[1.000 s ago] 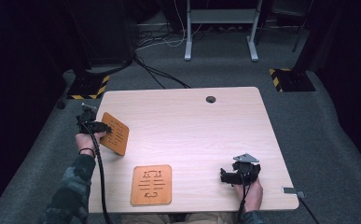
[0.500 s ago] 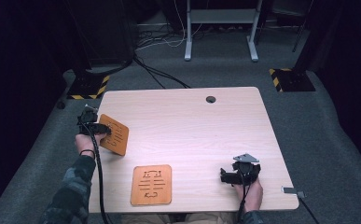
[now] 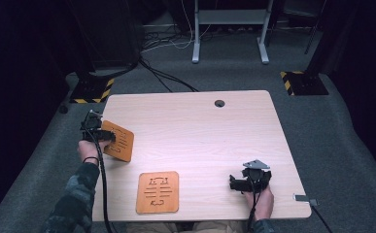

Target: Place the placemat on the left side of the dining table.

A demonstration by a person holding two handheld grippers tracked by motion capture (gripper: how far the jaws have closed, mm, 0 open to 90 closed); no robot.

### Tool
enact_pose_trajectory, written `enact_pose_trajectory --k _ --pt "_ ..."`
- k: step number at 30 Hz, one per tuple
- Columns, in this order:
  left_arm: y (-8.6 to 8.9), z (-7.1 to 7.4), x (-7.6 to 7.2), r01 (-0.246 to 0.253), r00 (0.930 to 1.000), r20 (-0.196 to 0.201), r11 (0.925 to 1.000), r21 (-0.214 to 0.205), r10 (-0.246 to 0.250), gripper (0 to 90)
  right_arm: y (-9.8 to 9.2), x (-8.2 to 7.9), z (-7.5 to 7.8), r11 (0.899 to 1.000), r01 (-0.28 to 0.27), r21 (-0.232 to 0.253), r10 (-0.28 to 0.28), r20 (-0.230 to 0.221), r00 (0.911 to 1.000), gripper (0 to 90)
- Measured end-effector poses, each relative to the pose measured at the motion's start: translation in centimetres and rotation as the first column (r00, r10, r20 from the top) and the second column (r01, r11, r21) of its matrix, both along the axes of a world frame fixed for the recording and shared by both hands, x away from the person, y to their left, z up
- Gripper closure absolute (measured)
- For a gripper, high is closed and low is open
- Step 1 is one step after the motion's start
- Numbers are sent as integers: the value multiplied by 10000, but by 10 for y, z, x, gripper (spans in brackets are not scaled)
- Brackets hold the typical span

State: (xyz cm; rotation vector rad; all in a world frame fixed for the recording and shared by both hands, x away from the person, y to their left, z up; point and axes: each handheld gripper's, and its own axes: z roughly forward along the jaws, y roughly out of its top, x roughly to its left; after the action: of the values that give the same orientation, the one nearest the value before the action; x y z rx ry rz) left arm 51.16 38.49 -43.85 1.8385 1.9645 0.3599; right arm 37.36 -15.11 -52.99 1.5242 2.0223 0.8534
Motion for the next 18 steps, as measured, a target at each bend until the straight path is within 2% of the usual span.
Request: enact_pose_trajectory --k 3,8,10,16,18 --pt "0 -1 0 -86 10000 -45 10000 -30 86 538 0 0 0 10000 1 1 -1 -1 10000 0" --pt "2 -2 1 73 10000 -55 10000 -53 -73 534 0 0 0 10000 4 -25 -4 7 10000 0" --pt "1 -3 2 -112 9999 -30 9997 -210 112 532 0 0 0 10000 -2 1 2 1 10000 0" --pt "4 -5 3 223 9996 -144 9995 -223 -226 519 0 0 0 10000 3 3 -3 -1 10000 0" --pt "4 -5 3 172 9997 -191 9996 -237 -177 518 0 0 0 10000 3 4 -3 -1 10000 0"
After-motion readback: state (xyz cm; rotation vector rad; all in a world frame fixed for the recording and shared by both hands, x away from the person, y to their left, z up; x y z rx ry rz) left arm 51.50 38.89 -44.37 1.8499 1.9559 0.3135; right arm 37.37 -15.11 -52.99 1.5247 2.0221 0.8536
